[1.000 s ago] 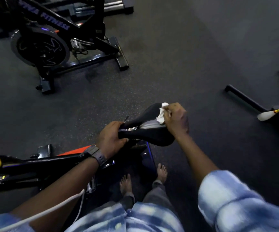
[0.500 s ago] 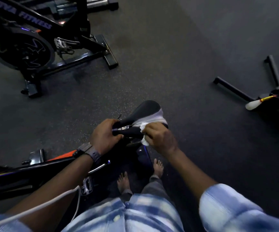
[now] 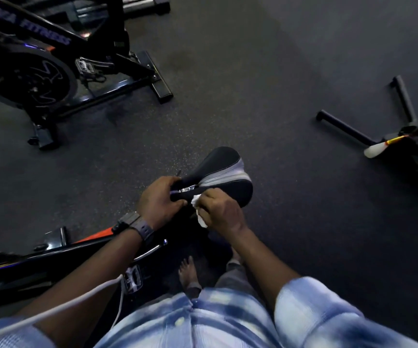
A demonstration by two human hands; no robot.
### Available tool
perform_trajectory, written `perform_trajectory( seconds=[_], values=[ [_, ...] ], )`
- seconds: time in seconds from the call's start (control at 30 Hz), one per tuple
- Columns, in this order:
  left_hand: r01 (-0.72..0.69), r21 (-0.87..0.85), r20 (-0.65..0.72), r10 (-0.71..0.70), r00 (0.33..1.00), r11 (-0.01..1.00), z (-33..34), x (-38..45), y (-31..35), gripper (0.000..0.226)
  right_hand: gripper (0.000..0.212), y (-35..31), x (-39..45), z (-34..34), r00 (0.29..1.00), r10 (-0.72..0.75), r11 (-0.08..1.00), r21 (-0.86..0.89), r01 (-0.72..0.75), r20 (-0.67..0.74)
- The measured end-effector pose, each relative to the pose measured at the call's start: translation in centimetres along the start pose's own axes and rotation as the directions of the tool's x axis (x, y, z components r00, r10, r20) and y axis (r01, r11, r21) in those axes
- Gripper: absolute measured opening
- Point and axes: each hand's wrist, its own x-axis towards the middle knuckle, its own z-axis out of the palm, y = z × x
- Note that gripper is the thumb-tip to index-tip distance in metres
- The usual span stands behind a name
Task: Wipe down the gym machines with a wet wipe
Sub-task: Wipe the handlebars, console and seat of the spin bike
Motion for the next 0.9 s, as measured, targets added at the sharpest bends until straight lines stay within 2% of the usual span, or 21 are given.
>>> perform_trajectory(
  seconds=[0.13, 0.2, 0.23, 0.3, 0.4, 0.47, 0.5, 0.6, 0.7, 0.77, 0.83, 0.9],
  values=[
    [0.002, -0.034, 0.021, -0.001, 1.0, 0.999, -0.3, -0.4, -0.4, 0.059, 0.007, -0.9, 0.2, 0.7, 0.947, 0.285, 0.949, 0.183, -0.256, -0.151],
    [0.02, -0.062, 0.032, -0.018, 0.999, 0.998, -0.1, -0.5, -0.8, 0.058, 0.005, -1.8, 0.6, 1.1, 0.924, 0.34, 0.929, 0.213, -0.302, -0.176],
    [0.033, -0.088, 0.029, -0.03, 0.999, 0.996, -0.1, -0.5, -0.9, 0.056, 0.006, -2.3, 0.9, 1.3, 0.929, 0.326, 0.933, 0.218, -0.286, -0.174],
    [0.069, -0.191, -0.001, -0.071, 0.997, 0.979, 0.0, -0.5, -1.0, 0.052, 0.014, -4.0, 1.8, 1.9, 0.971, 0.192, 0.966, 0.202, -0.161, -0.143],
    [0.15, -0.365, -0.034, -0.175, 0.984, 0.919, -0.3, -0.7, -1.7, 0.053, 0.017, -6.7, 3.3, 2.4, 1.0, 0.0, 0.972, 0.235, 0.002, -0.011],
    [0.149, -0.379, -0.033, -0.174, 0.984, 0.914, -0.5, -0.7, -2.6, 0.052, 0.011, -5.7, 3.9, 1.7, 0.998, -0.055, 0.981, 0.185, 0.053, 0.005],
    [0.151, -0.381, -0.019, -0.17, 0.985, 0.912, -0.6, -0.7, -2.8, 0.049, 0.009, -4.3, 3.8, 1.1, 0.999, -0.037, 0.989, 0.143, 0.039, -0.016],
    [0.196, -0.378, -0.002, -0.213, 0.977, 0.905, -0.6, -0.5, -2.3, 0.038, 0.01, 2.3, 2.9, -2.6, 0.967, 0.209, 0.976, 0.084, -0.199, -0.144],
    [0.221, -0.372, -0.051, -0.258, 0.965, 0.902, -0.8, 0.2, -0.1, 0.04, 0.016, 7.0, 3.4, -7.5, 0.872, 0.473, 0.879, 0.003, -0.477, -0.127],
    [0.184, -0.398, -0.08, -0.234, 0.969, 0.899, -1.7, 2.1, 2.5, 0.03, 0.018, 7.6, 5.3, -10.0, 0.862, 0.483, 0.871, -0.016, -0.491, -0.154],
    [0.041, -0.4, -0.139, -0.105, 0.985, 0.916, -4.1, 5.5, 6.7, 0.027, 0.015, 6.9, 7.9, -13.4, 0.862, 0.436, 0.898, 0.062, -0.435, -0.261],
    [-0.158, -0.367, -0.244, 0.069, 0.967, 0.917, -8.2, 9.6, 12.6, 0.026, 0.014, 6.0, 11.3, -18.6, 0.843, 0.38, 0.922, 0.089, -0.376, -0.38]
  ],
)
